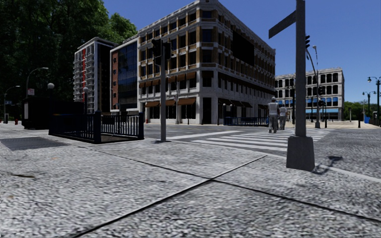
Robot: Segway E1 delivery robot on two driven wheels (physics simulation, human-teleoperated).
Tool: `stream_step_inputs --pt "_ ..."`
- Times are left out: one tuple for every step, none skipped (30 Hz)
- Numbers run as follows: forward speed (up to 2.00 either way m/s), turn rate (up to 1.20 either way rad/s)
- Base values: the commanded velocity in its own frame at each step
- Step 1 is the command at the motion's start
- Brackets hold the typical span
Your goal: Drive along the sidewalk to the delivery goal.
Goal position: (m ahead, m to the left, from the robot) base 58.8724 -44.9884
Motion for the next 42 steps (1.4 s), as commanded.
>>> stream_step_inputs --pt "1.76 0.00" --pt "1.76 0.00" --pt "1.76 0.00" --pt "1.76 0.00" --pt "1.76 0.00" --pt "1.76 0.00" --pt "1.76 0.00" --pt "1.76 0.00" --pt "1.76 0.00" --pt "1.76 0.00" --pt "1.76 0.00" --pt "1.76 0.00" --pt "1.76 0.00" --pt "1.76 0.00" --pt "1.76 0.00" --pt "1.76 0.00" --pt "1.76 0.00" --pt "1.76 0.00" --pt "1.76 0.00" --pt "1.76 0.00" --pt "1.76 0.00" --pt "1.76 0.00" --pt "1.76 0.00" --pt "1.76 0.00" --pt "1.76 0.00" --pt "1.76 0.00" --pt "1.76 0.00" --pt "1.76 0.00" --pt "1.76 0.00" --pt "1.76 0.00" --pt "1.76 0.00" --pt "1.76 0.00" --pt "1.76 0.00" --pt "1.76 0.00" --pt "1.76 0.00" --pt "1.76 0.00" --pt "1.76 -0.52" --pt "1.76 -0.75" --pt "1.76 -0.86" --pt "1.76 -0.90" --pt "1.76 -0.90" --pt "1.76 -0.92"
